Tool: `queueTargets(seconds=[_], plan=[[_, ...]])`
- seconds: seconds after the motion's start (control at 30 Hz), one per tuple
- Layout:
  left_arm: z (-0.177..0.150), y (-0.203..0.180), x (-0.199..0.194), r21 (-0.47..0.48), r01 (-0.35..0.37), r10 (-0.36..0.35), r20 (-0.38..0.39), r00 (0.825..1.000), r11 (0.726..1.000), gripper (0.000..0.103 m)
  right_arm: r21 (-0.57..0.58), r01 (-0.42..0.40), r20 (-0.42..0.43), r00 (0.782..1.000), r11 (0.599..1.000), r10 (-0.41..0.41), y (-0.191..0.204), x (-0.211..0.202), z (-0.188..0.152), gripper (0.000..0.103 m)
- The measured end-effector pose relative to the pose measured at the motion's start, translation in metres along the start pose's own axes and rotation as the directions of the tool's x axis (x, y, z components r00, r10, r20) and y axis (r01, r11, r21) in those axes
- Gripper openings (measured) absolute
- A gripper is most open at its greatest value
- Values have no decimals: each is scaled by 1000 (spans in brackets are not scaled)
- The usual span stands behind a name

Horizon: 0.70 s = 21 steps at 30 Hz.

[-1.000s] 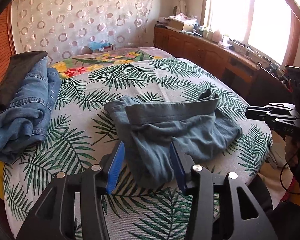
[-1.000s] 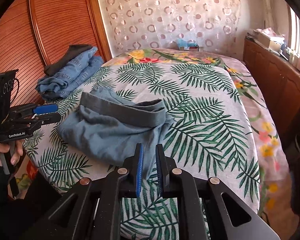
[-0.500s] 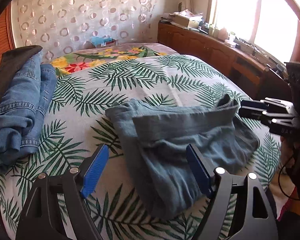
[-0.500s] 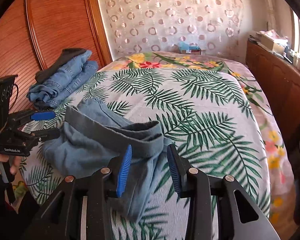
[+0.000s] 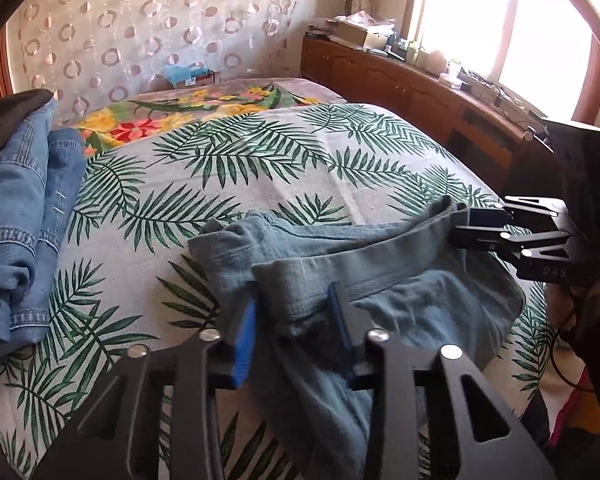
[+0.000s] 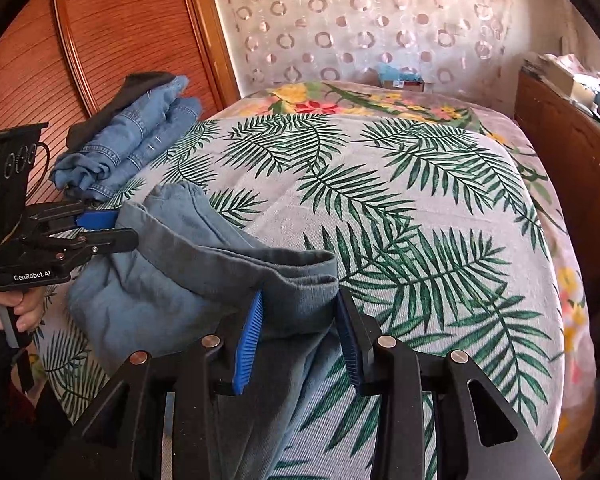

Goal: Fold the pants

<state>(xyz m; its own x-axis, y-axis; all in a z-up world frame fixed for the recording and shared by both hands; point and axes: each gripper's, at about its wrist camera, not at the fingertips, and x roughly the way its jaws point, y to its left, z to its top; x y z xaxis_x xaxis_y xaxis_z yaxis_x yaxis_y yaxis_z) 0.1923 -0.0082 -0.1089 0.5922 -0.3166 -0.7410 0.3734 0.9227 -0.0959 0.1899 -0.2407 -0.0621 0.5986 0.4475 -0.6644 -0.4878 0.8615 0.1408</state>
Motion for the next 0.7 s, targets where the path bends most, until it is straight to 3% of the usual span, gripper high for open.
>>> queueTargets(seconds=[0.07, 0.1, 0.3, 0.6, 0.7], plan=[[0, -2, -3, 10, 2, -3, 11, 1000, 1000, 19, -12, -3, 8, 1000, 1000, 3, 2, 0, 2, 12], [2, -3, -5, 10, 9, -10, 21, 1000, 1000, 17, -21, -15, 9, 1000, 1000, 16, 4, -1, 4, 10], [16, -2, -19, -3, -7, 7, 80, 997, 1000, 13, -16, 28, 95, 995, 999, -26, 9, -13, 14, 9], [21, 6, 7, 0, -59, 59, 20, 998, 998, 13, 16, 71, 22, 997, 997, -72, 11, 12, 17, 10], [20, 7, 4, -20, -56, 56, 15, 998, 998, 15, 34, 68, 23, 997, 997, -69, 9, 8, 19, 21]])
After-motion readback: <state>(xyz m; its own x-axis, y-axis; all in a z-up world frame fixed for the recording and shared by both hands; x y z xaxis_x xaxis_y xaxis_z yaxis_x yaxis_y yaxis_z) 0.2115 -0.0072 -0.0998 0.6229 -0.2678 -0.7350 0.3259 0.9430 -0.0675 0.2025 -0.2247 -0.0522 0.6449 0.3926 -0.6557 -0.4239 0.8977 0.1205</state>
